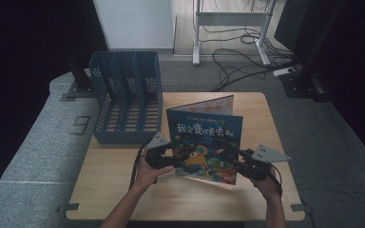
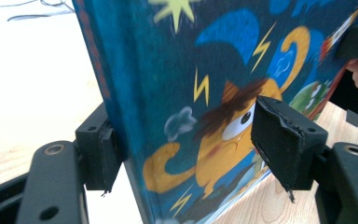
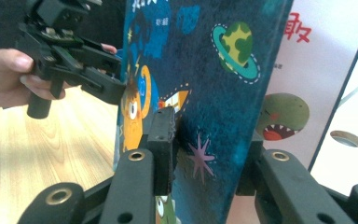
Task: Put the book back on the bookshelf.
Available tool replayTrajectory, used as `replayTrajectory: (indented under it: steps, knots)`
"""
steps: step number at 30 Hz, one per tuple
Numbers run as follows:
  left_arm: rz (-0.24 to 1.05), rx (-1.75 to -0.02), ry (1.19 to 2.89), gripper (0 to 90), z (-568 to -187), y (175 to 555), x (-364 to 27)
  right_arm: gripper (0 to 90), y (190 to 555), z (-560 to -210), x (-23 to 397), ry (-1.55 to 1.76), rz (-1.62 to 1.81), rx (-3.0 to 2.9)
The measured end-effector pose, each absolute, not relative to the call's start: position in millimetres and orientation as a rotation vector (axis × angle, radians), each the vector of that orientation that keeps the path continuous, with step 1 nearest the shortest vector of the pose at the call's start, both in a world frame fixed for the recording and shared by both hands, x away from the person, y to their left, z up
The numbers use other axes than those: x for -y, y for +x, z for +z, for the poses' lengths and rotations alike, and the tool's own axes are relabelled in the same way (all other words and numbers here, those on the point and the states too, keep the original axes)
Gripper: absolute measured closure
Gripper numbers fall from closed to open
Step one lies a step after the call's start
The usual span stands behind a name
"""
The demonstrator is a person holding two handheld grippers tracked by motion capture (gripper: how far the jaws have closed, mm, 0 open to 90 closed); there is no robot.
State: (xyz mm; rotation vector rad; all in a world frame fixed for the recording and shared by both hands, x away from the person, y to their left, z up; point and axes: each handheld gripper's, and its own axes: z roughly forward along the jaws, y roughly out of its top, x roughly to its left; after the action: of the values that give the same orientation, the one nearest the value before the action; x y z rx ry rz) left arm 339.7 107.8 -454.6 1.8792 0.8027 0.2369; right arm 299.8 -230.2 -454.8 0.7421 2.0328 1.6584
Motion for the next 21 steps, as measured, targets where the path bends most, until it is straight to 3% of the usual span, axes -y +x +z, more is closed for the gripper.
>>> replayTrajectory:
  steps: [10, 21]
  knots:
    - [0.271, -0.745, 1.850, 33.2, -445.5, 333.2, -105.6, 59.9, 304.0, -461.6, 232.9, 0.785, 1.603, -2.030]
    - [0.331, -0.671, 1.822, 38.5, -429.4, 320.9, -98.2, 46.2, 308.9, -466.7, 228.9, 0.843, 1.555, -2.024]
